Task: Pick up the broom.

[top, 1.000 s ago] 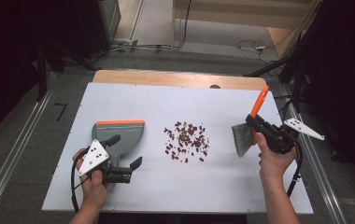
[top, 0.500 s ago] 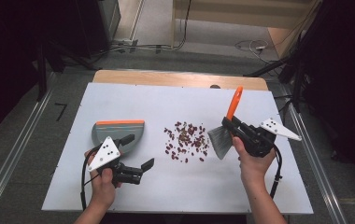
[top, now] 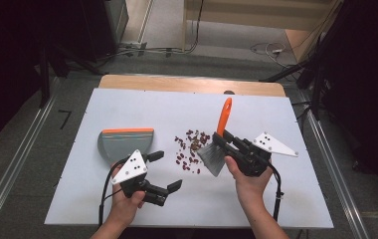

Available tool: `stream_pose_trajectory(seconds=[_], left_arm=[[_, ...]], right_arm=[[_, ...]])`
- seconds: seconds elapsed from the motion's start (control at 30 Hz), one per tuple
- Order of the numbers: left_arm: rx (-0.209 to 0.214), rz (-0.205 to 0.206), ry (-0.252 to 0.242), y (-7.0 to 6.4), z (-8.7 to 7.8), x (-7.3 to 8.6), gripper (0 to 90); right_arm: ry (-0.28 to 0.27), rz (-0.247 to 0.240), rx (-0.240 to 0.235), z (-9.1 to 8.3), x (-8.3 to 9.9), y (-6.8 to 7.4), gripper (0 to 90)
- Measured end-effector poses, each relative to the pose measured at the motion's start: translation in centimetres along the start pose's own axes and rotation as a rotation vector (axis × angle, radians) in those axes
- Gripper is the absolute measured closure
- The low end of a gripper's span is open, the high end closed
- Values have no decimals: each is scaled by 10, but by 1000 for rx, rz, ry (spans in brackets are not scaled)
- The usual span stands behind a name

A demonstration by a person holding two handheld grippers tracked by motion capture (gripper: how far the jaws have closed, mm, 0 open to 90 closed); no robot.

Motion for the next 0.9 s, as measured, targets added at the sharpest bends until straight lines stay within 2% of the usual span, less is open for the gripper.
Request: stream_pose_trajectory(seconds=[0.03, 0.17, 0.4, 0.57, 0.67, 0.7, 0.73, 0.8, 0.83, 0.9], left_arm=[[5, -22, -5, -3, 4, 0, 2], [10, -48, -21, -7, 8, -1, 37], [-13, -70, -10, -18, 21, 0, 107], [-43, -77, 16, -23, 30, 3, 165], [-69, -85, 34, -25, 36, 6, 247], [-74, -90, 39, -26, 38, 6, 247], [-85, -93, 46, -26, 40, 7, 315], [-89, -93, 59, -27, 44, 9, 339], [-95, -84, 64, -28, 46, 9, 402], [-107, -85, 75, -28, 48, 11, 466]], right_arm=[[-2, -4, -9, 1, 0, 3, 692], [0, -17, -26, 3, 1, 11, 692], [3, -30, -60, 9, 7, 32, 692], [1, -37, -75, 11, 9, 40, 692], [1, -42, -80, 13, 11, 47, 691], [1, -42, -80, 13, 11, 47, 691], [5, -42, -85, 14, 12, 49, 692], [5, -44, -82, 15, 13, 50, 691], [6, -48, -84, 16, 14, 51, 691], [6, -46, -80, 16, 14, 52, 692]])
Point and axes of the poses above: each handheld gripper's, and its own axes: z roughly forward along the jaws, x roughly out of its underside, y roughly to its left, the point moved 3 cm from there along z, roughly forward along the jaws, and after that the axes turned 5 degrees about x, right-handed, at the moved point
